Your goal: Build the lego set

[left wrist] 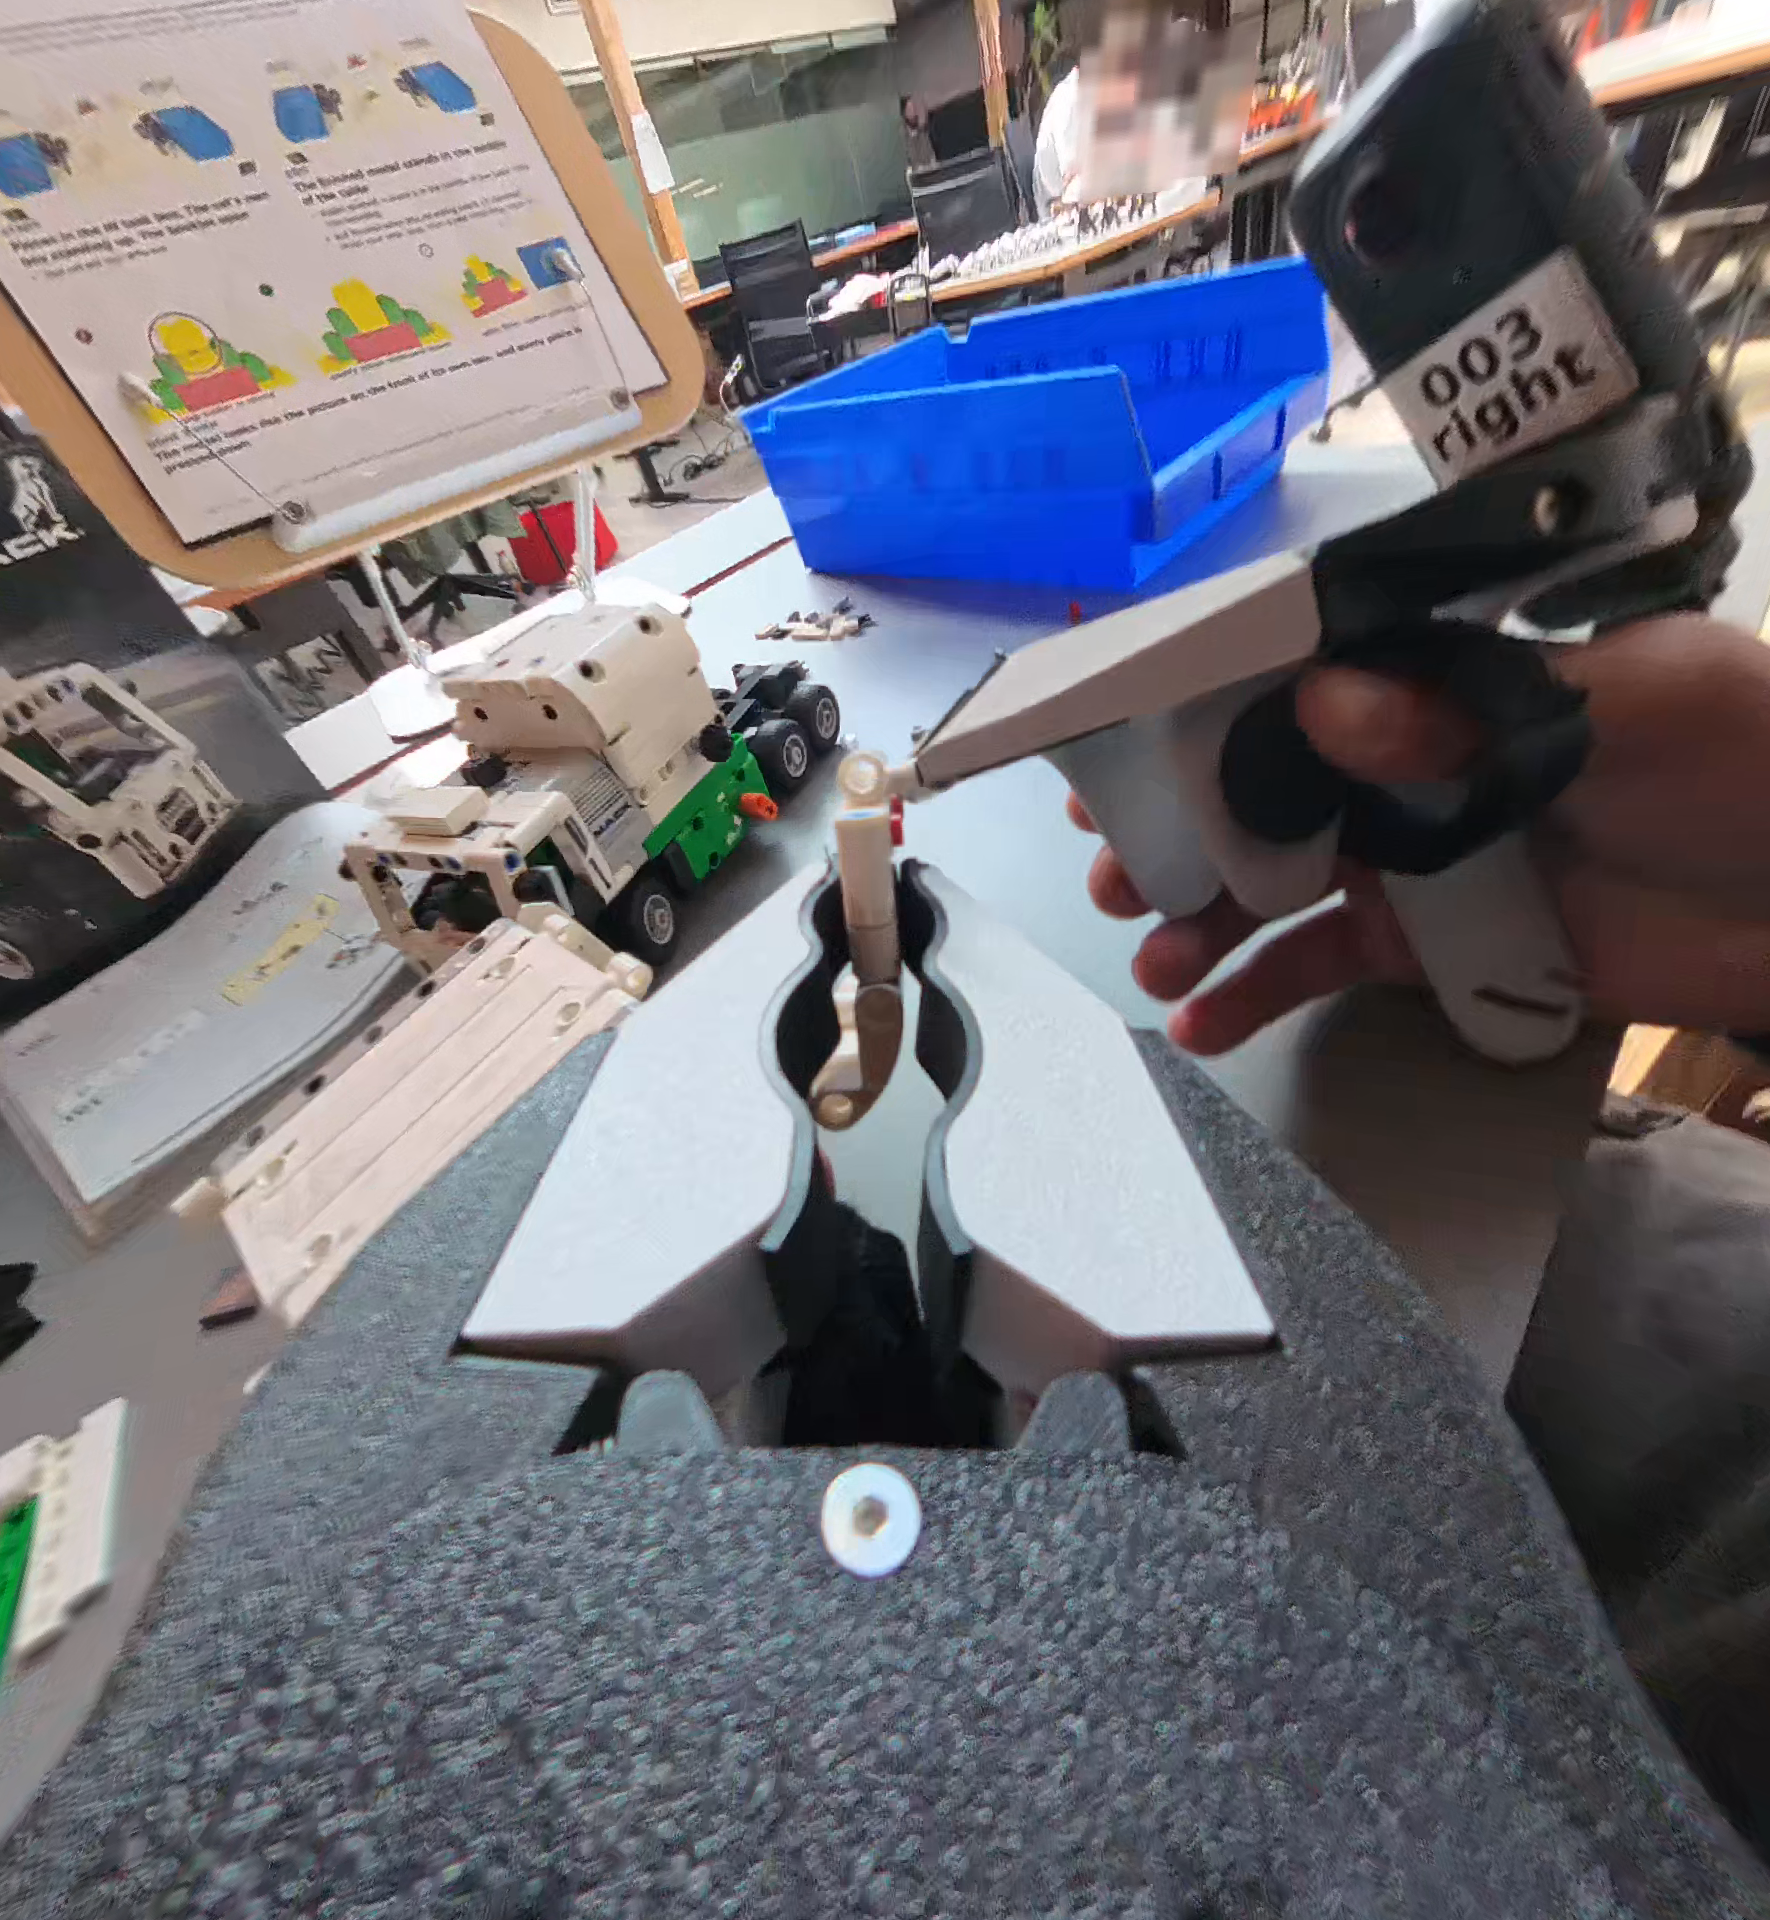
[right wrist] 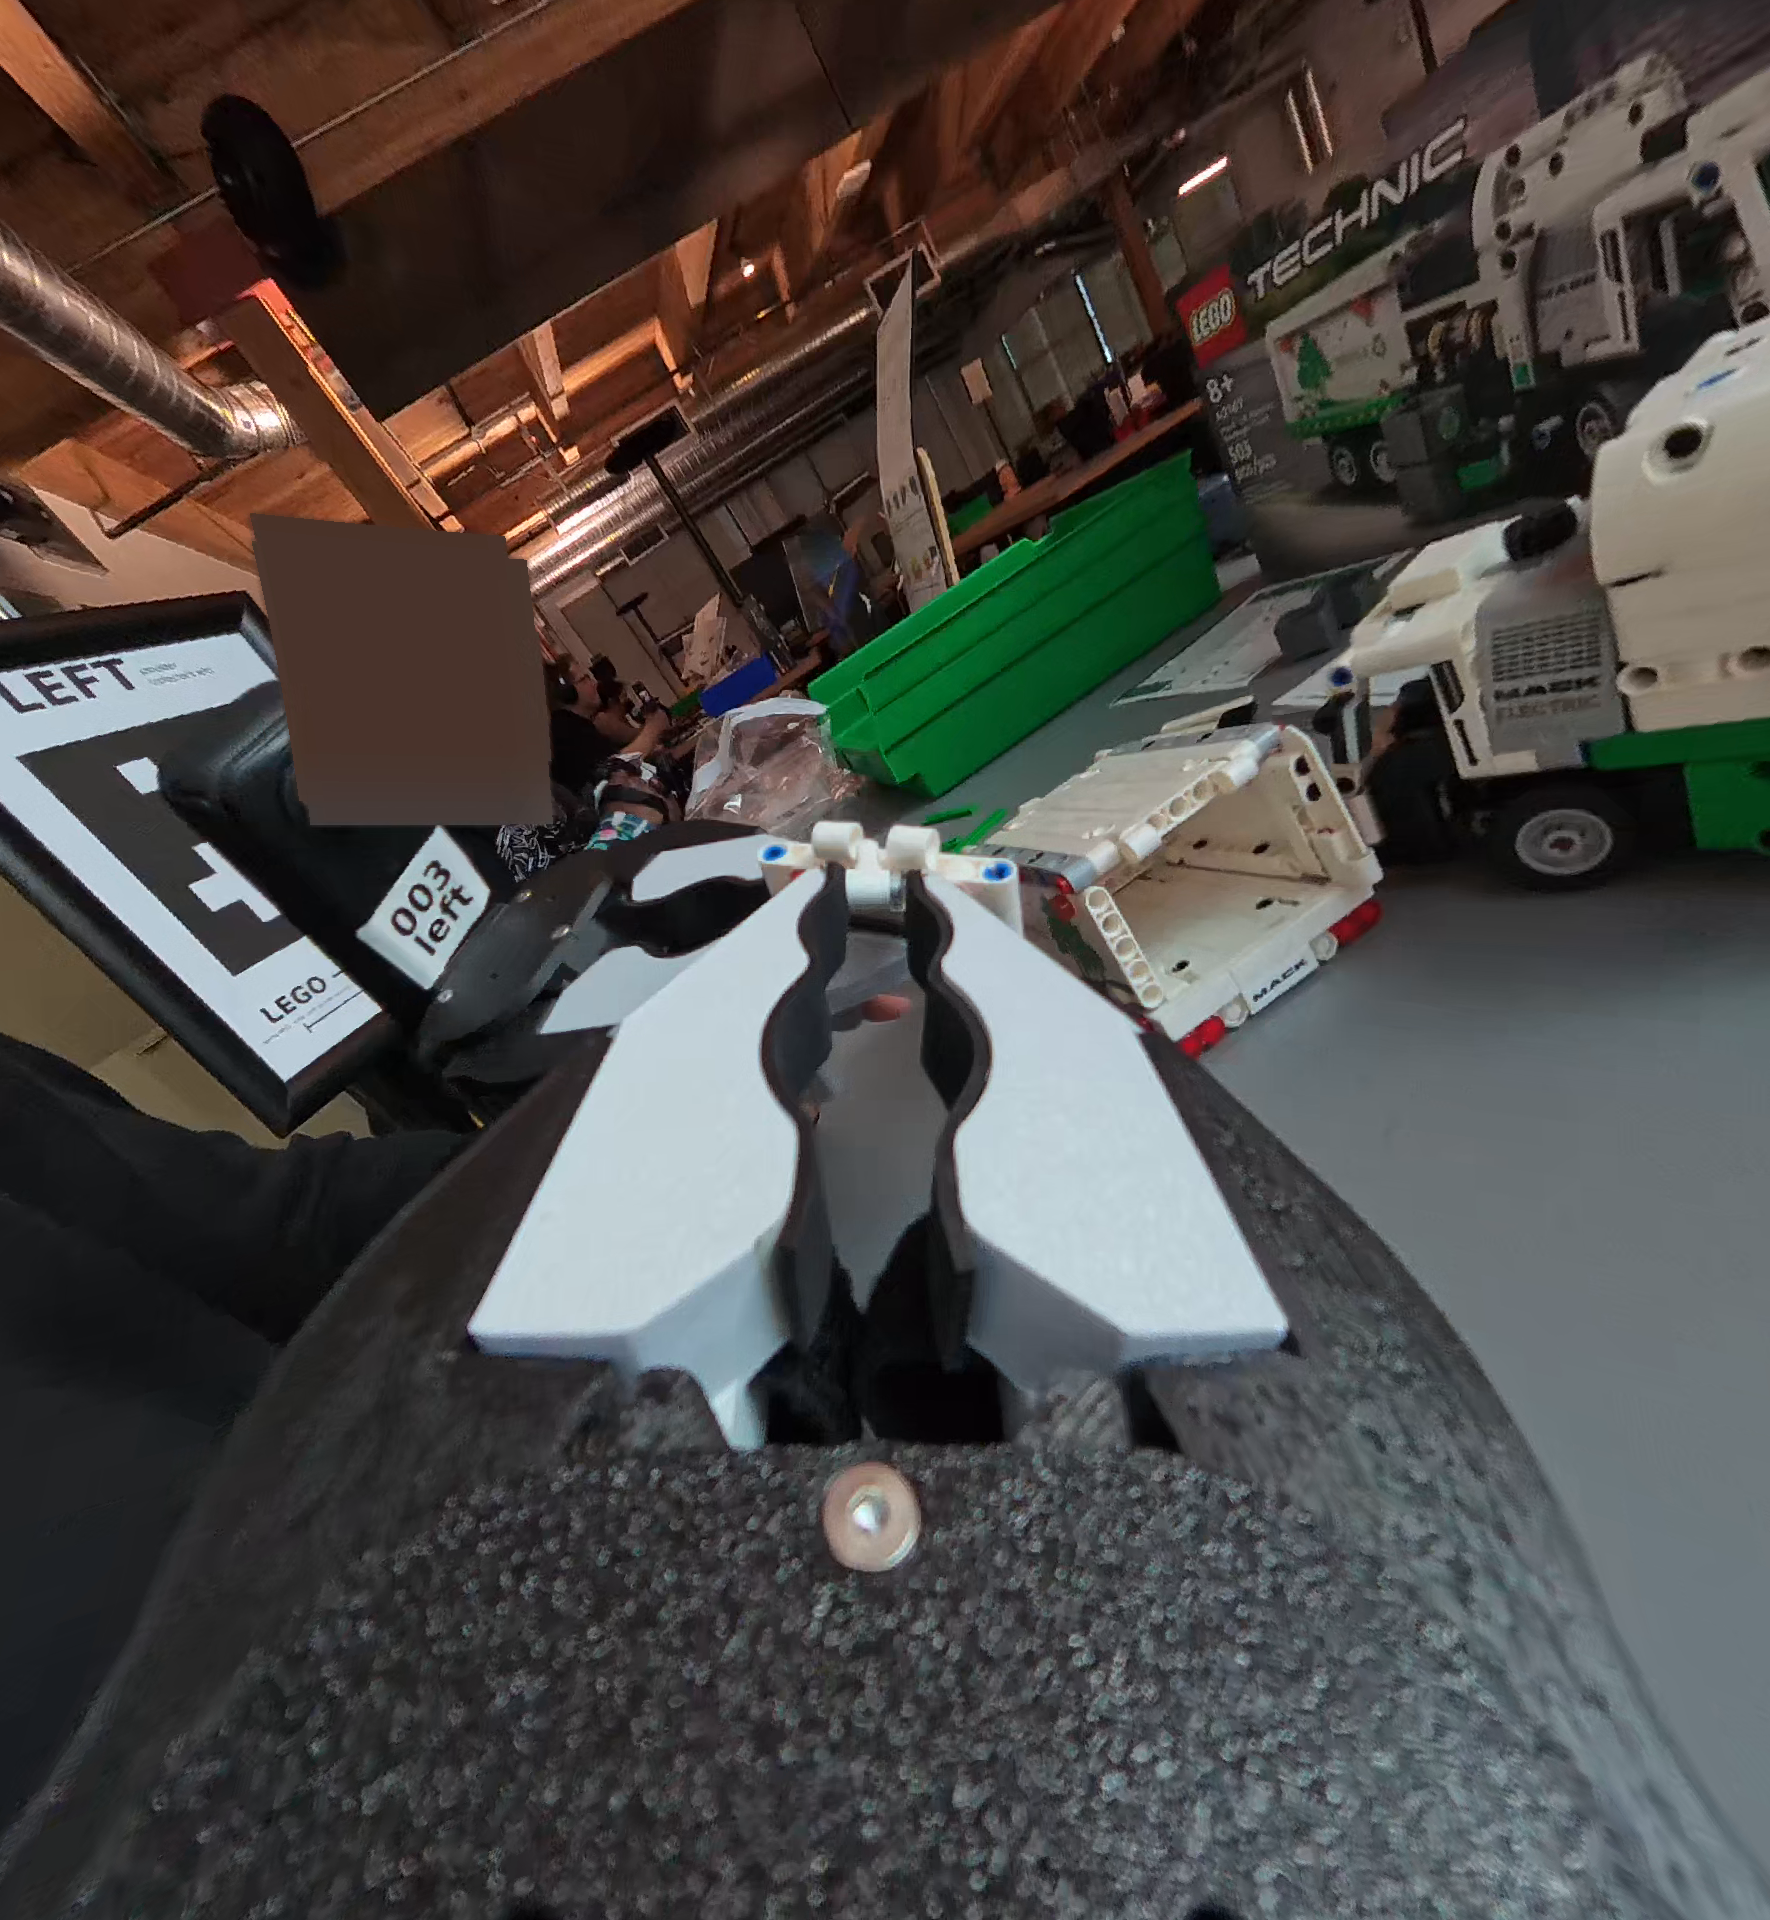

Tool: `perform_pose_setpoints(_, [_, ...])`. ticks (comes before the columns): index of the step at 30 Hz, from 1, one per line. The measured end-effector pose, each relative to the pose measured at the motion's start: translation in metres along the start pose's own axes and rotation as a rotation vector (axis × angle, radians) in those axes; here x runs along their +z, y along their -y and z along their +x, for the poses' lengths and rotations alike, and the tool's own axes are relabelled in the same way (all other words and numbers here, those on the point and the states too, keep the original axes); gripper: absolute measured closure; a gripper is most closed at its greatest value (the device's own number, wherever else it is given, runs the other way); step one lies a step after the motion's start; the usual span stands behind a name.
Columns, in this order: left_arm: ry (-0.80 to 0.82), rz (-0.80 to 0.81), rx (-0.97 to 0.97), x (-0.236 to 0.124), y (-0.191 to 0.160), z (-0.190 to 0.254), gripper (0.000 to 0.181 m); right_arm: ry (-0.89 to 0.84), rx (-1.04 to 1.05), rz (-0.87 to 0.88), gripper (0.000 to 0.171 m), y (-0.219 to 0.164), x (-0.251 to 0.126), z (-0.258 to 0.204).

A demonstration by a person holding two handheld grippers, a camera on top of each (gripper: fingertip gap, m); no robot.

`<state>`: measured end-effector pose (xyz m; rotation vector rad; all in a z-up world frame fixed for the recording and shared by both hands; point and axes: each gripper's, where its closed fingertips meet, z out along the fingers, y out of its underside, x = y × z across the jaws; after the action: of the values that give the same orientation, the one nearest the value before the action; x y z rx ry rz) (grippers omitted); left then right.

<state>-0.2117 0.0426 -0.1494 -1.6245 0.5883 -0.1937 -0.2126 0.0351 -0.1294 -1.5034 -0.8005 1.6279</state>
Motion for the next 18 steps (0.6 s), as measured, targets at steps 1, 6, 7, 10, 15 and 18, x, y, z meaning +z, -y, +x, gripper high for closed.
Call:
perform_pose_setpoints(1, [-0.002, 0.003, -0.032, 0.001, 0.001, -0.001, 0.176, -0.015, -0.015, -0.006, 0.162, -0.001, 0.001, 0.001])
perform_pose_setpoints(6, [0.020, 0.022, -0.054, 0.006, 0.006, 0.003, 0.175, -0.122, -0.183, 0.026, 0.162, 0.005, -0.004, 0.001])
perform_pose_setpoints(7, [0.035, 0.025, -0.034, 0.007, 0.006, 0.003, 0.176, -0.130, -0.190, 0.032, 0.162, 0.006, -0.005, 0.001])
perform_pose_setpoints(10, [0.085, 0.016, -0.003, 0.008, 0.005, -0.001, 0.176, -0.154, -0.171, 0.012, 0.162, 0.003, -0.008, 0.005])
perform_pose_setpoints(15, [0.087, 0.027, 0.062, 0.007, 0.005, 0.000, 0.177, -0.119, -0.143, -0.078, 0.162, -0.008, -0.007, 0.003])
perform_pose_setpoints(18, [0.075, -0.008, 0.178, 0.005, -0.003, 0.002, 0.176, -0.100, -0.115, -0.107, 0.162, -0.012, -0.009, 0.003])
